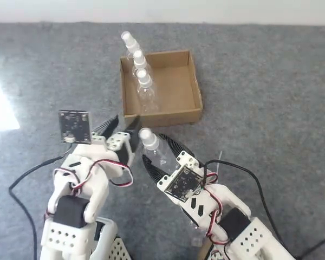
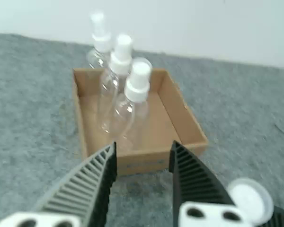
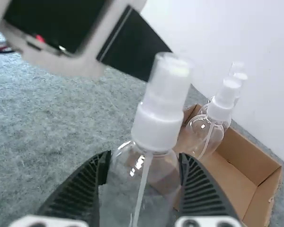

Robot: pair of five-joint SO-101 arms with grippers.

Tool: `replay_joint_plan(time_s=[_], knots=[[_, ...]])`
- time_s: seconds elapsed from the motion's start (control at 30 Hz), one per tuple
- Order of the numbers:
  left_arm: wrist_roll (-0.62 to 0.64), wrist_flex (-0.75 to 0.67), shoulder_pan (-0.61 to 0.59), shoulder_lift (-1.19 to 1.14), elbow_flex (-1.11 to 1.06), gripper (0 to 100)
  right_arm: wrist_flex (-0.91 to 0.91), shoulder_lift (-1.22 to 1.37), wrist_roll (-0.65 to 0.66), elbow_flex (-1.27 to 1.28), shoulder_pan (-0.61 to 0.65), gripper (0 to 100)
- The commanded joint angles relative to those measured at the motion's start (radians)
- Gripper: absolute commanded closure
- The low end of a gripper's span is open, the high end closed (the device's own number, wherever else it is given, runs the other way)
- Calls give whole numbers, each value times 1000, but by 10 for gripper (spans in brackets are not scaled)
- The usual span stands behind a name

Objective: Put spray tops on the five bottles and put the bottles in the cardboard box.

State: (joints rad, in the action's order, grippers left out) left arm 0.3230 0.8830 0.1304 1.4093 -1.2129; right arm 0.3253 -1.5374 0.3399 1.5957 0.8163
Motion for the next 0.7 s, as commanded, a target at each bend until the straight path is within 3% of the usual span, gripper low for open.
replay_joint_plan(time_s=[0.0,0.17,0.47,0.67], knots=[[-6,8,-31,14,61,844,5,-33,15,-23,-12,933],[-11,11,-23,12,48,848,4,-39,15,-25,-61,933],[-133,26,238,12,8,848,4,-36,14,-25,-76,933],[-166,25,281,12,-2,848,4,-36,14,-25,-74,933]])
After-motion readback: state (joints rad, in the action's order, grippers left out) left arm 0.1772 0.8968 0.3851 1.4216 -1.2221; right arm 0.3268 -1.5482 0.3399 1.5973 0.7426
